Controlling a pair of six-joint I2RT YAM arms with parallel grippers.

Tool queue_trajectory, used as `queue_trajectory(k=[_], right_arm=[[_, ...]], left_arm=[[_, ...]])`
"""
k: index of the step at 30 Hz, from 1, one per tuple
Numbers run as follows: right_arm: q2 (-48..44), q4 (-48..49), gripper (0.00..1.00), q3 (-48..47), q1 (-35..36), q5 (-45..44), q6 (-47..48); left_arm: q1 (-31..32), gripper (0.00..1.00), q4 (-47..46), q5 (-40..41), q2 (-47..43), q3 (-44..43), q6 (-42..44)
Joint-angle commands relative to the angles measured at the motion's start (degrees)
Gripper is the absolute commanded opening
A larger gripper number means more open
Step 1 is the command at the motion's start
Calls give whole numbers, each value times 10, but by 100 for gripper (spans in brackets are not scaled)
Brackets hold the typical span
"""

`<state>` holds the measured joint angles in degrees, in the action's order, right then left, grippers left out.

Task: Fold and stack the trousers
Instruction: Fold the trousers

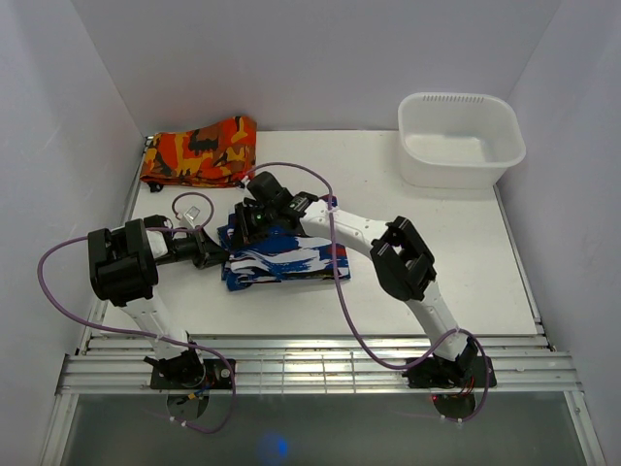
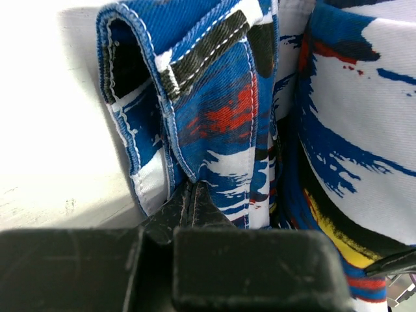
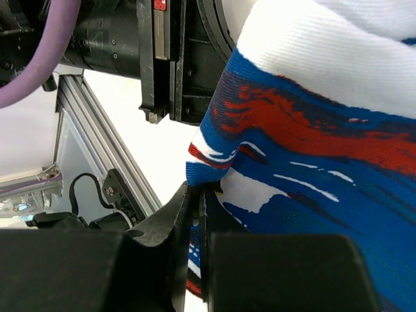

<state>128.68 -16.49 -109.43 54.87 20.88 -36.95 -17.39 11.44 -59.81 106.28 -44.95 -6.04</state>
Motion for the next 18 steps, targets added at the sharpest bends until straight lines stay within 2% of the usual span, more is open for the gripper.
queue_trajectory(k=[1,14,17,18], right_arm=[[5,42,8,-46,16,8,-26],[46,64,8,-21,21,0,-23],[63,70,8,-24,19,-1,-8],[67,80,8,-25,19,0,-4]], left_arm=[[18,0,13,94,10,26,22],[18,0,11,82,10,24,23],[16,16,38,93,-18,11,34],[13,24,49,98,-26,7,39]])
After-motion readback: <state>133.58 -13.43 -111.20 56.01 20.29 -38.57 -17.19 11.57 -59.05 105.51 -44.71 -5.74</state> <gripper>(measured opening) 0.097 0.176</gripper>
